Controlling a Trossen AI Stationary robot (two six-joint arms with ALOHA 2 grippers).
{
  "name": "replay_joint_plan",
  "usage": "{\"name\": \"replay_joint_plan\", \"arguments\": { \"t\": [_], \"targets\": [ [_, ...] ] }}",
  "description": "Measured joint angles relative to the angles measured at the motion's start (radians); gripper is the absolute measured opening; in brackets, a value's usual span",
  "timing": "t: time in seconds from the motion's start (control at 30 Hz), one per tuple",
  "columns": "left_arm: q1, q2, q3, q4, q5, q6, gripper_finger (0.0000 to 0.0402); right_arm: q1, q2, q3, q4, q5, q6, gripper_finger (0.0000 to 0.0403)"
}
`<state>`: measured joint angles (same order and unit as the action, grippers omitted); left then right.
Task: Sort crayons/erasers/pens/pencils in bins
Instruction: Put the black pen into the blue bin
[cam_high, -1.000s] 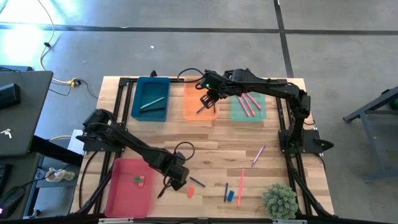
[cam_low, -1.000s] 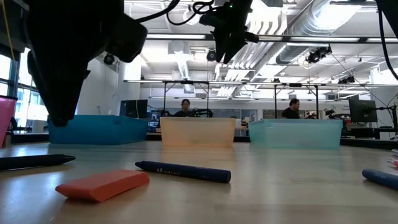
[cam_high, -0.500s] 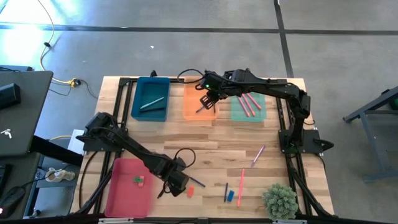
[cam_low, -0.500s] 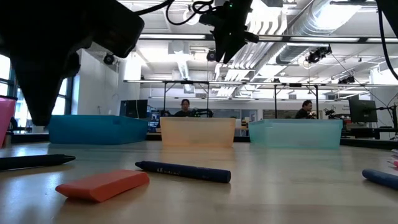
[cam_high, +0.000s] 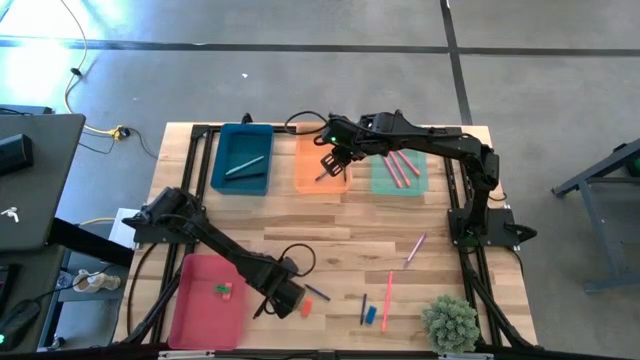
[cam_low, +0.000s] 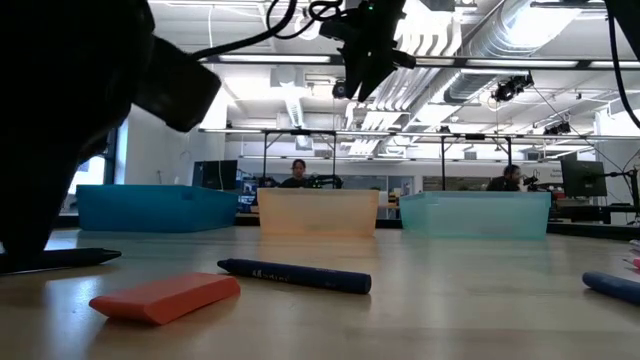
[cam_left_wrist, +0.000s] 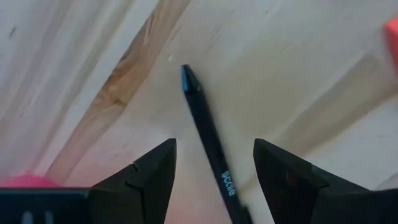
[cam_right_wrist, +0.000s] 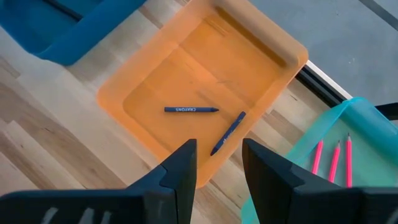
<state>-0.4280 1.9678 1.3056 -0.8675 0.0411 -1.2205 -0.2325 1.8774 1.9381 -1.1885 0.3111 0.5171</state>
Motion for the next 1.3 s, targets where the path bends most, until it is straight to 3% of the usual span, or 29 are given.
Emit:
{"name": "replay_joint_plan", "arguments": {
  "t": [0.4, 1.03, 1.3],
  "targets": [
    [-0.004, 0.057, 0.005, -0.005, 0.008, 0.008, 0.0190, 0.000, 0.000, 0.000, 0.003, 0.000, -0.003, 0.0121],
    [-0.005, 0.057, -0.001, 0.034, -0.032, 0.022, 0.0014, 0.000, 0.000, 0.000, 0.013, 0.000, -0.028, 0.0121],
    [-0.004, 0.053, -0.001, 0.040, -0.030, 0.012, 0.0010, 0.000, 0.000, 0.000, 0.012, 0.000, -0.052, 0.0121]
  ]
}}
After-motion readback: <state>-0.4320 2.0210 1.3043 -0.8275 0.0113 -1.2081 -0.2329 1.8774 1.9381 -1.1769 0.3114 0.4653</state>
